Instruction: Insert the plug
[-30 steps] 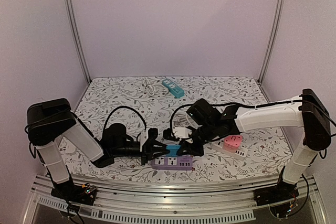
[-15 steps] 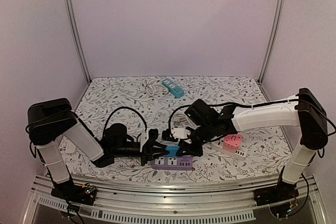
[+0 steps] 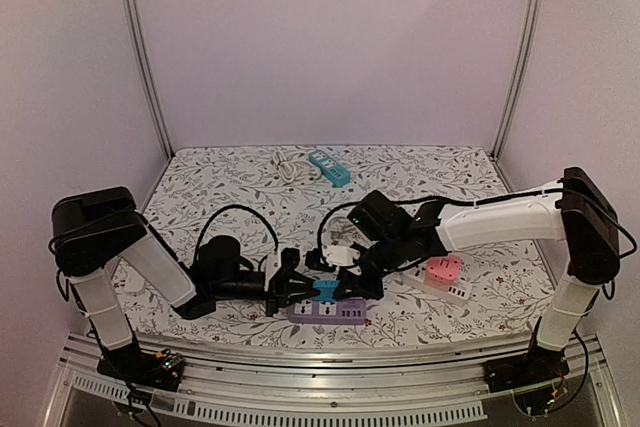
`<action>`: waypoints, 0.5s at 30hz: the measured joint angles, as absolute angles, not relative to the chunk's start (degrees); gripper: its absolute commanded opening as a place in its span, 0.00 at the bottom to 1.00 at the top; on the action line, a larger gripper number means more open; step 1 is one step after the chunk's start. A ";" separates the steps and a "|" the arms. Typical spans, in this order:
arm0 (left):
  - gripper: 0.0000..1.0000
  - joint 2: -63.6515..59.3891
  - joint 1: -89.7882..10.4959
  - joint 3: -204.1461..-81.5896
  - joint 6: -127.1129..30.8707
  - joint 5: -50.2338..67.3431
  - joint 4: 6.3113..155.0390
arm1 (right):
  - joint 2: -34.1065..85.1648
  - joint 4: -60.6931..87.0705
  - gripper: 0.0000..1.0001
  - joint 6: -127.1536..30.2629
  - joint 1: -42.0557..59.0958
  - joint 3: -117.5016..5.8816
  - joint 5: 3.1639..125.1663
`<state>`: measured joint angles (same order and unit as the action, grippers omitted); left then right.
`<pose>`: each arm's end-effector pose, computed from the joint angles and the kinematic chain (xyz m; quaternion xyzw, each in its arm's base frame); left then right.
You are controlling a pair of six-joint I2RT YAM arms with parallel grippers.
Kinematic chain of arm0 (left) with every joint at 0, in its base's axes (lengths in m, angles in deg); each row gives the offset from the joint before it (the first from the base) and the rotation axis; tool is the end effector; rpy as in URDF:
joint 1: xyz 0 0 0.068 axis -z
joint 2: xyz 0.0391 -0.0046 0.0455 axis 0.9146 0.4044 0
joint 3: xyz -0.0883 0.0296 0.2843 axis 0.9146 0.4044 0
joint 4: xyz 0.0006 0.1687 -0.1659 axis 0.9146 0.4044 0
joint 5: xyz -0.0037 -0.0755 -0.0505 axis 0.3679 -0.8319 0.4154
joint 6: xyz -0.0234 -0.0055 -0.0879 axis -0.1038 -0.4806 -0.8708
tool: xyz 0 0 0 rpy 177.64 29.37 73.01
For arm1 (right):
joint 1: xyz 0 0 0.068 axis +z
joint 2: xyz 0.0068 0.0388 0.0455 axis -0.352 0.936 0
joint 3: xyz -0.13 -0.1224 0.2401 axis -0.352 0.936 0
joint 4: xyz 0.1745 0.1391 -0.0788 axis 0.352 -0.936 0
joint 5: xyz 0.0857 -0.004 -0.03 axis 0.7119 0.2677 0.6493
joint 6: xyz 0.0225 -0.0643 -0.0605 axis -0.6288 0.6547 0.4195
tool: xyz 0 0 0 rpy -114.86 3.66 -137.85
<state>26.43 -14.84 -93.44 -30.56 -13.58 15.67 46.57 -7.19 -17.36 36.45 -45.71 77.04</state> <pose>0.1696 -0.2779 0.1541 0.5063 0.5906 -0.4194 0.4679 0.1788 0.3285 0.1893 -0.6534 0.6843 0.2416 0.2154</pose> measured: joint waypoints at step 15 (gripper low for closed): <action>0.00 27.23 -14.84 -93.44 -28.97 -15.39 18.09 | 48.13 -8.48 0.00 -18.30 38.13 -46.35 75.03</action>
<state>27.23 -14.84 -93.44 -28.97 -15.39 18.09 48.13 -8.48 -18.30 38.13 -46.35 75.03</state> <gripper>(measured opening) 0.117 0.145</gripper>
